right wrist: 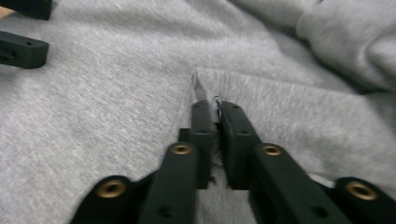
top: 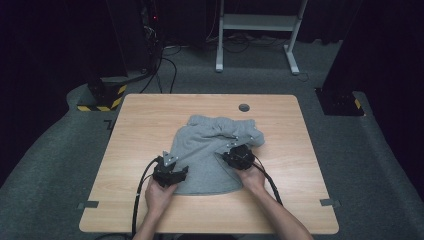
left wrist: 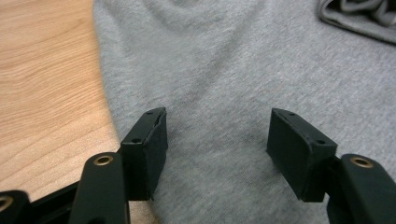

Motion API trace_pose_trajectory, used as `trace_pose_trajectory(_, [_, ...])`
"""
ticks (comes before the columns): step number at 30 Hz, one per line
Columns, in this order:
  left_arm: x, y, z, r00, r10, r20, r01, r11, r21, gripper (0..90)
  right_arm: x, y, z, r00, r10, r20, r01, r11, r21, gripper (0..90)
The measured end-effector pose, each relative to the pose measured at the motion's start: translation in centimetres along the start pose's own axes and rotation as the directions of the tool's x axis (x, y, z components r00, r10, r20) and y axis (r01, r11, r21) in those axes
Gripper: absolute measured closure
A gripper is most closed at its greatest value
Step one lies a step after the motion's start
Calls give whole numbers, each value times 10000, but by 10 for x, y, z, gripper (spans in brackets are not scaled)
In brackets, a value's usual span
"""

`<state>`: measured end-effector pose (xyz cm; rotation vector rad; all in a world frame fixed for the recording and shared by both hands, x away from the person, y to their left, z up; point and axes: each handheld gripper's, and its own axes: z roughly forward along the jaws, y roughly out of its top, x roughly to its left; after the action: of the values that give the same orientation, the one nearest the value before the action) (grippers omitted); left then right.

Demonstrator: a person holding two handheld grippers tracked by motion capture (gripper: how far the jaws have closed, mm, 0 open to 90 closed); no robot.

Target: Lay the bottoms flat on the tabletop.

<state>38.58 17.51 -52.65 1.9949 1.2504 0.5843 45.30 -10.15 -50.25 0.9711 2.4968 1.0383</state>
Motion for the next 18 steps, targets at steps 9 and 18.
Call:
trace_pose_trajectory(9, [0, 0, 0, 10000, -8, -4, 8, 10000, -5, 379, 1, -4, -28, 9994, -346, 53, 348, 9989, -310, 866])
trace_pose_trajectory(18, [0, 0, 0, 10000, -26, -17, 26, 10000, 12, 376, -12, -28, -78, 9987, -234, 451, 263, 9976, -640, 865])
